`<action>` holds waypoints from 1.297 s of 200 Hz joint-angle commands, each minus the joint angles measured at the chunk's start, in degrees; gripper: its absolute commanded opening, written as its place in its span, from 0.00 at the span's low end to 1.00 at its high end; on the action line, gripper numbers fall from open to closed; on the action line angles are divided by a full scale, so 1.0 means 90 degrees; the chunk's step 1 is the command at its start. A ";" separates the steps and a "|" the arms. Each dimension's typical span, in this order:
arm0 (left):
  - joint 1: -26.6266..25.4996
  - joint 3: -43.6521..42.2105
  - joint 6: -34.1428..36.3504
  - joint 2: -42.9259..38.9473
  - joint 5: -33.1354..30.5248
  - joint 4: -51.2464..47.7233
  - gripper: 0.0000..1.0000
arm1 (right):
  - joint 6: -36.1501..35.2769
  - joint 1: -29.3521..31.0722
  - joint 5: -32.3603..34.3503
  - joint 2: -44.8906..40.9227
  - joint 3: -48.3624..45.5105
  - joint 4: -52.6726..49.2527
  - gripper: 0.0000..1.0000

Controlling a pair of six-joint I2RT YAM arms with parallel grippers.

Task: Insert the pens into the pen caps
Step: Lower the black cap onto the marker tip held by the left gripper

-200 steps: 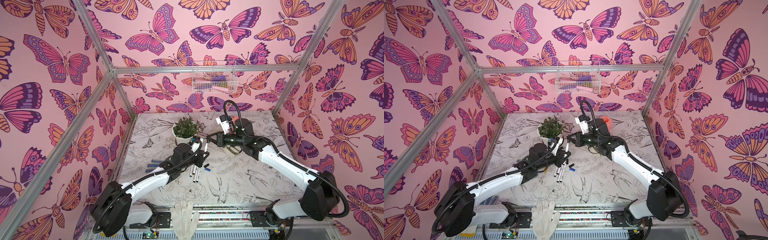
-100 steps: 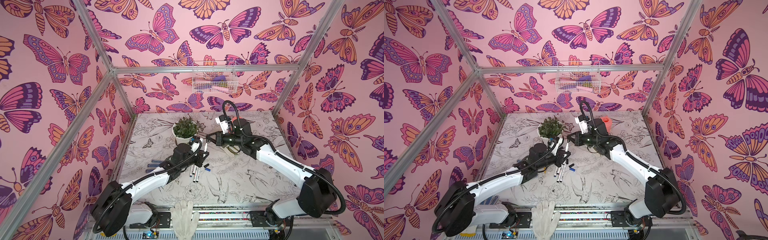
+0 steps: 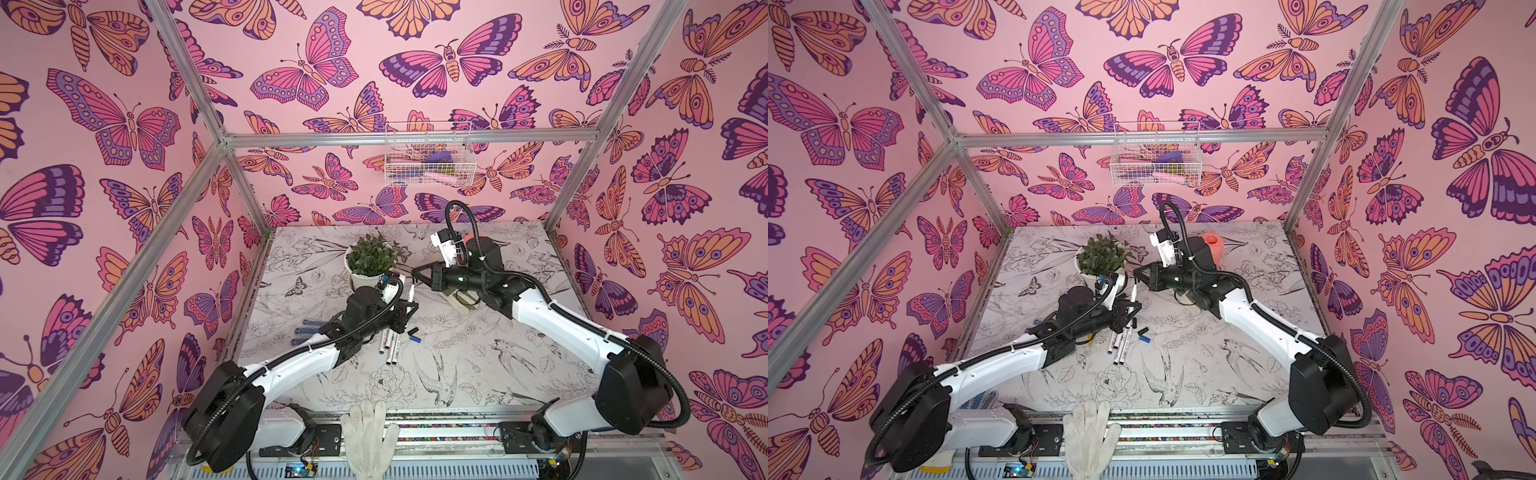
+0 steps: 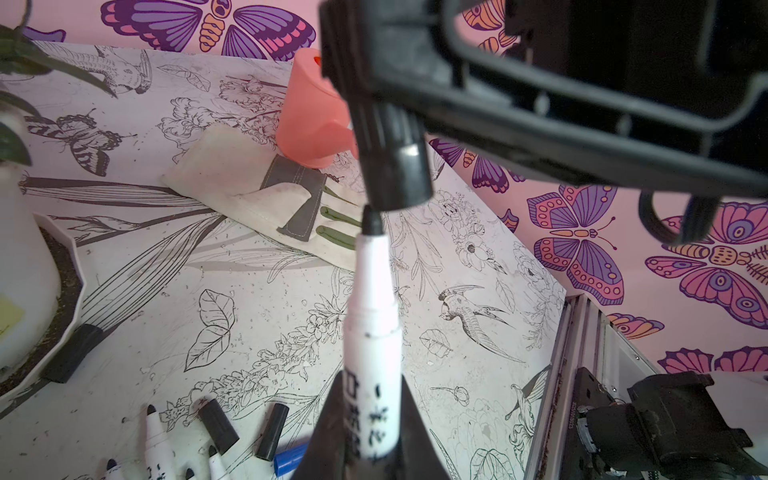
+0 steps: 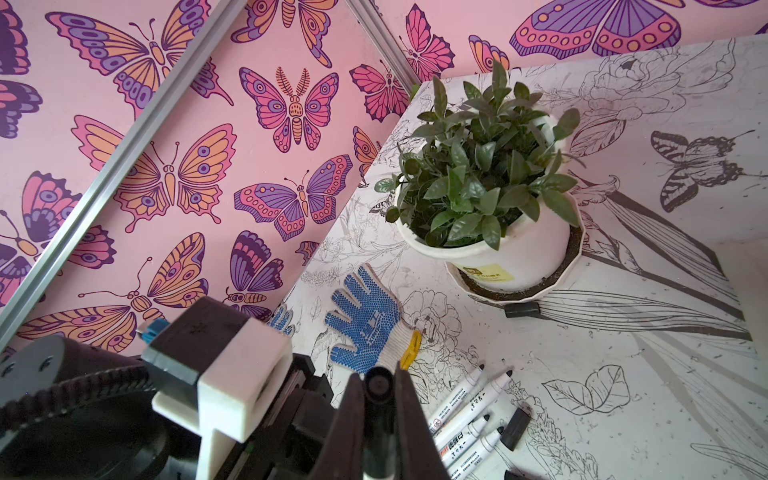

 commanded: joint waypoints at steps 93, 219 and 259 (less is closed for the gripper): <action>-0.0054 -0.0035 -0.0013 0.0007 0.0015 0.0420 0.00 | 0.0001 0.0030 0.0020 0.0078 0.0243 0.0059 0.00; 0.0149 0.0195 -0.0268 0.0407 0.0011 0.1241 0.00 | -0.0208 0.0029 -0.0559 -0.0429 -0.0106 -0.0326 0.00; 0.0193 0.0444 0.0103 0.0371 -0.0346 0.1705 0.00 | -0.0662 0.0030 -0.0988 -0.0573 -0.0011 -0.0875 0.00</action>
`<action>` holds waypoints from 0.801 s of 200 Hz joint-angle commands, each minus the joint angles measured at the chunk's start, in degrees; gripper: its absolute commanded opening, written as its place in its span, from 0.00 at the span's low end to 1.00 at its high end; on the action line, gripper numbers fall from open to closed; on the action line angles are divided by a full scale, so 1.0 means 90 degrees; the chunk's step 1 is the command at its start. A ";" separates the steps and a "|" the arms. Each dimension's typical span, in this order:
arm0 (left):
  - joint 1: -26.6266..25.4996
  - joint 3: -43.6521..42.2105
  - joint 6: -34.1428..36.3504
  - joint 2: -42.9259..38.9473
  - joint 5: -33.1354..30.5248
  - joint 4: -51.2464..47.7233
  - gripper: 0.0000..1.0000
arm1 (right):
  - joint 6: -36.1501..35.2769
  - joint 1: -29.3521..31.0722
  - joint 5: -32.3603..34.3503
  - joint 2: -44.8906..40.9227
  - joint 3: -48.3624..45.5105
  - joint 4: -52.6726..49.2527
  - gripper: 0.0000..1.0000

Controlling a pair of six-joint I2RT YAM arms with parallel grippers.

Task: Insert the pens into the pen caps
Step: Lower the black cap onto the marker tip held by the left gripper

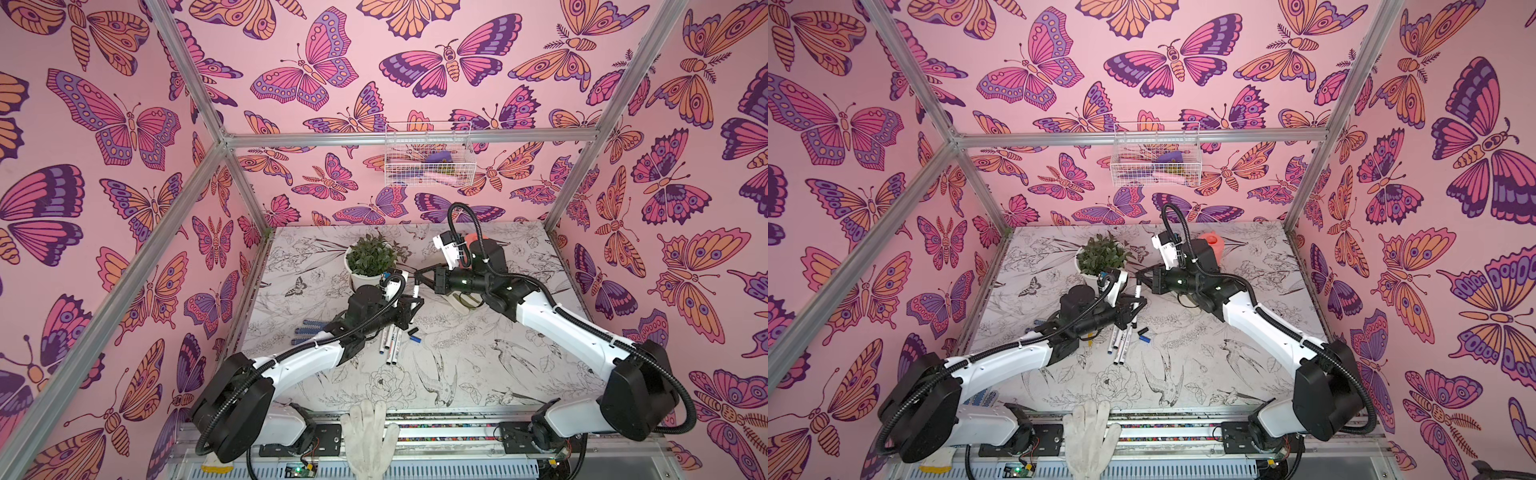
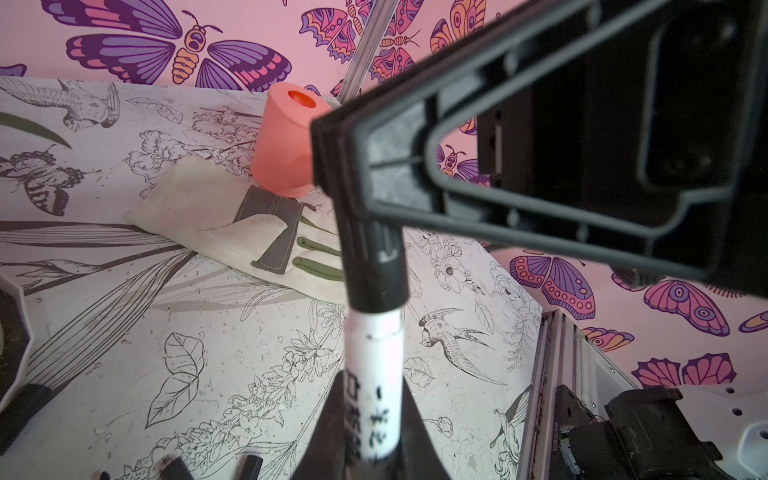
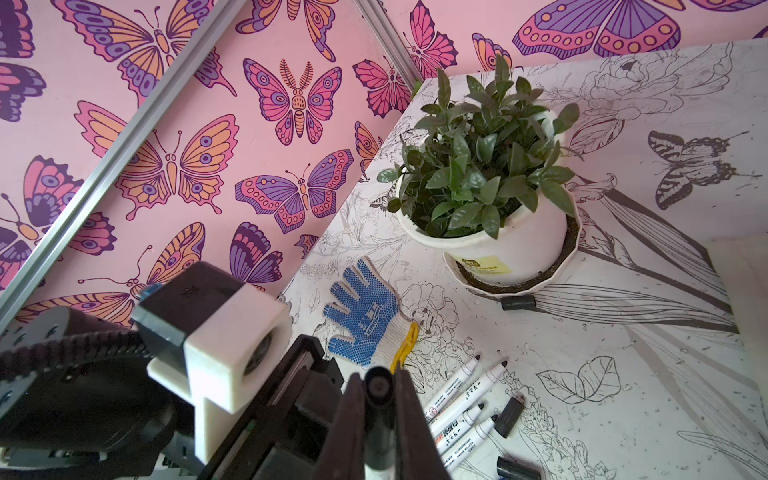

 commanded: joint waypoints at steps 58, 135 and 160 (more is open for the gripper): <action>0.0074 0.0074 0.1075 -0.0165 -0.1772 0.2381 0.00 | -0.1651 0.0401 -0.0932 -0.0565 0.0483 -0.1844 0.04; -0.0386 -0.0270 0.2560 -0.0087 -0.2358 0.3517 0.00 | -0.2075 0.0509 -0.0674 -0.0622 0.0900 -0.2426 0.10; -0.0569 -0.0425 0.2964 -0.0033 -0.2779 0.4040 0.00 | -0.2182 0.0514 -0.0644 -0.0651 0.0996 -0.2559 0.14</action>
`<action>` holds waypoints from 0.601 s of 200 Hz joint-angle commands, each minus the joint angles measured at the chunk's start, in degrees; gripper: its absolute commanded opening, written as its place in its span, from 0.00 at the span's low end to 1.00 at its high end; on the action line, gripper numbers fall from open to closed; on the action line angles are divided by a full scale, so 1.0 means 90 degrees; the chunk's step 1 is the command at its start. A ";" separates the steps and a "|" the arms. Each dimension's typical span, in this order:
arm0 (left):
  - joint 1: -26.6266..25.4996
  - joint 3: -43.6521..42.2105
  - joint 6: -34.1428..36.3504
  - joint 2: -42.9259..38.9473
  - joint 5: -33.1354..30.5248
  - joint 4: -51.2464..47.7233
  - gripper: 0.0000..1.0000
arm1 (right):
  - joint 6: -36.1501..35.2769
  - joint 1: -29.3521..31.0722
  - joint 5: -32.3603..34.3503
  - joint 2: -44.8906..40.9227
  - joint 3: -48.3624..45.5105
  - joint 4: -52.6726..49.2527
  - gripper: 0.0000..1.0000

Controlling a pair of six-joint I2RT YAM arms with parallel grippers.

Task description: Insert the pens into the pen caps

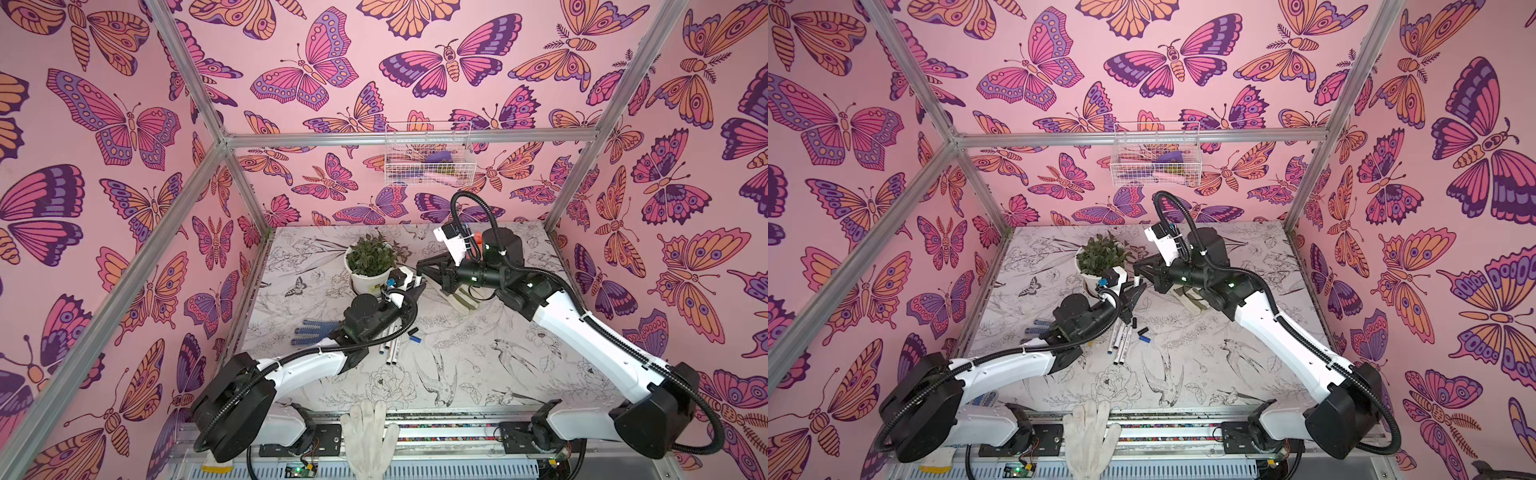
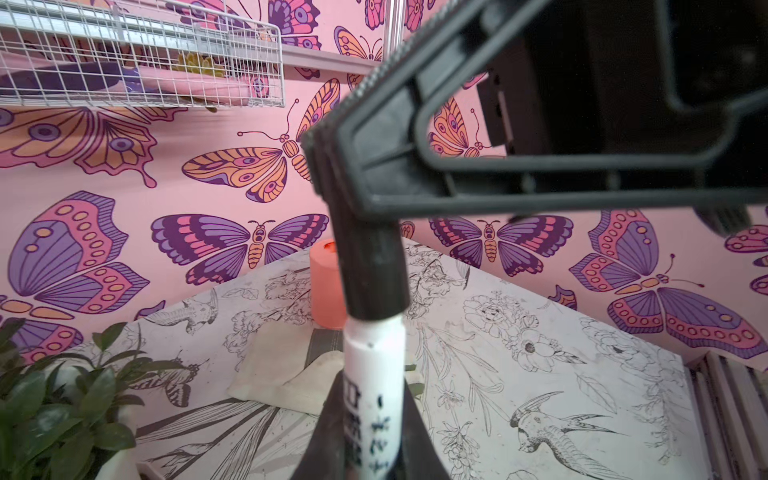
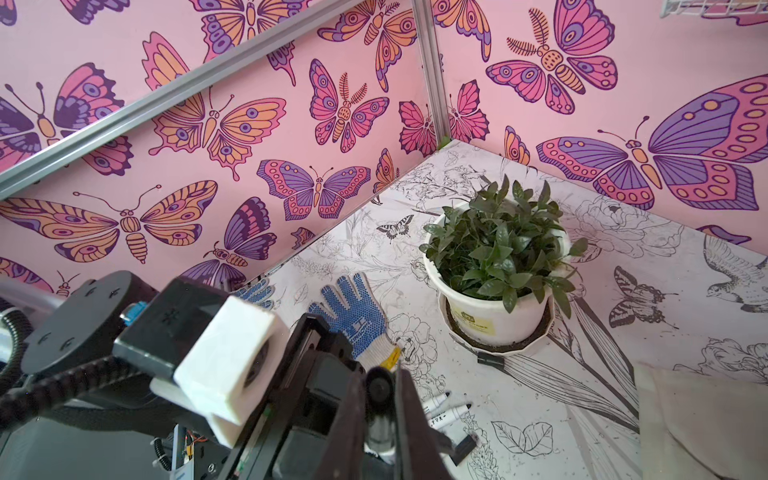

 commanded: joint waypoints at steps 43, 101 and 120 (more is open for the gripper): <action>-0.0135 -0.0124 0.0644 0.0045 -0.1193 0.1879 0.00 | -0.0143 0.0238 -0.0378 -0.0145 0.0076 -0.1313 0.25; -0.0183 -0.0275 0.0478 0.0093 -0.1145 0.1885 0.00 | -0.0021 0.0171 0.0209 -0.0287 0.0200 -0.1047 0.46; -0.0193 -0.0347 0.0370 0.0103 -0.1159 0.1841 0.00 | 0.0049 0.0131 0.0465 -0.0395 0.0191 -0.0862 0.45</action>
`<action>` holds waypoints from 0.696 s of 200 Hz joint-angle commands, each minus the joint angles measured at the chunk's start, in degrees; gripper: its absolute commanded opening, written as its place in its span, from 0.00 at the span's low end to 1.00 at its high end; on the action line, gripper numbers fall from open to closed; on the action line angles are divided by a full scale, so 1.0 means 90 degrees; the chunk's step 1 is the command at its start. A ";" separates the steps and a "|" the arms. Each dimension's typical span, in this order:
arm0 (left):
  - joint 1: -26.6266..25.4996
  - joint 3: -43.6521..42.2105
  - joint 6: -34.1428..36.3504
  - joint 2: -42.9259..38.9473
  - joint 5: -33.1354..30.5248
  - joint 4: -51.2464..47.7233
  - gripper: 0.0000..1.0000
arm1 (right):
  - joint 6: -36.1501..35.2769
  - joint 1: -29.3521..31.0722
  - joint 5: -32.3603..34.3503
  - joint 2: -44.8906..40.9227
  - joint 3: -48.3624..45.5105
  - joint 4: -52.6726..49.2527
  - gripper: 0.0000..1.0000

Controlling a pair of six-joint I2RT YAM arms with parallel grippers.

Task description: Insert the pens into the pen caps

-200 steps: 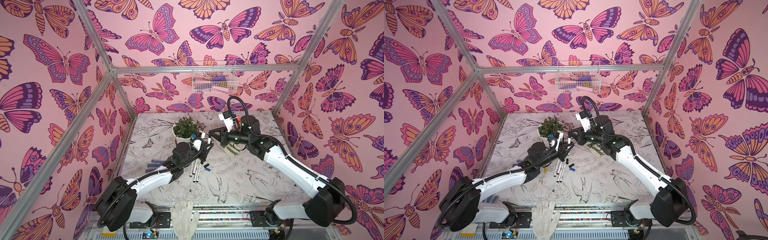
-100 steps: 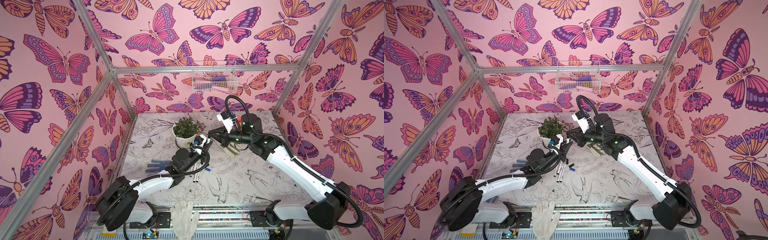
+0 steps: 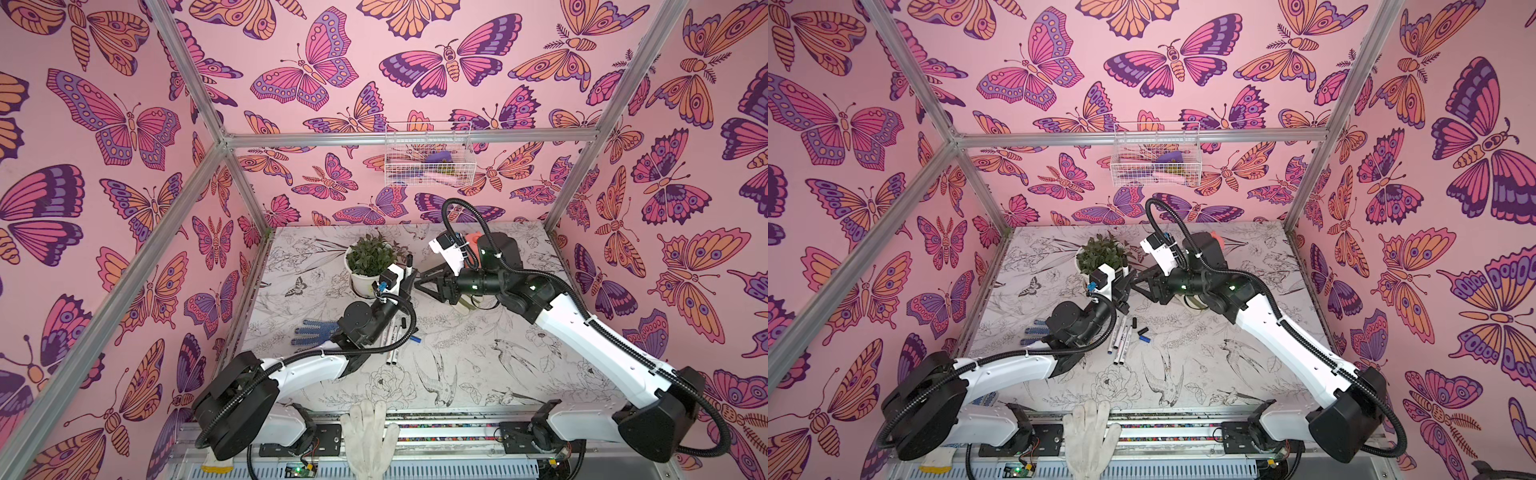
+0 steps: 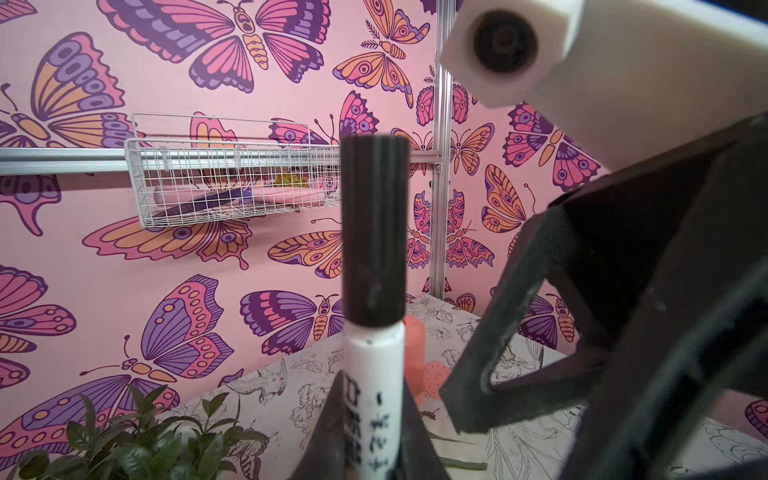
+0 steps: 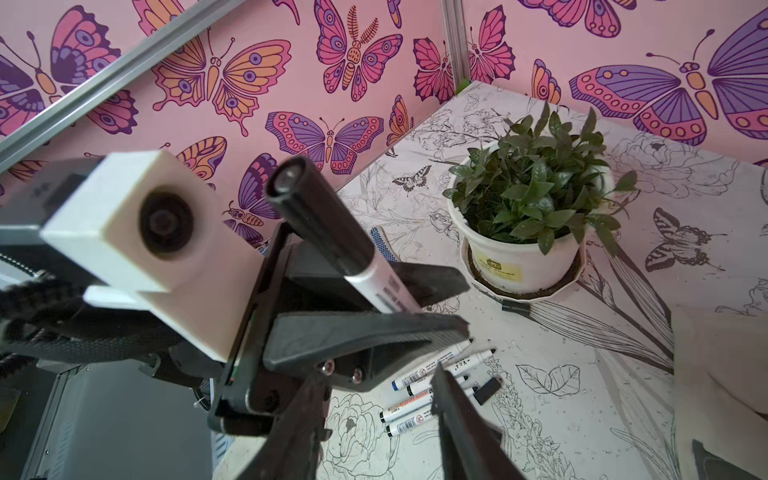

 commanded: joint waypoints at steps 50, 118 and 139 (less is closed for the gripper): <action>-0.0045 -0.0228 -0.0858 -0.0019 0.0917 -0.0537 0.00 | 0.0181 -0.0032 0.0469 -0.0384 0.0425 0.0479 0.46; -0.0048 -0.0267 -0.1242 -0.0055 0.1200 -0.0526 0.00 | 0.0300 0.0126 0.0532 0.0223 0.0749 0.0489 0.39; -0.0049 -0.0267 -0.1250 -0.0069 0.1208 -0.0546 0.00 | 0.0369 0.0139 0.0410 0.0339 0.0776 0.0557 0.36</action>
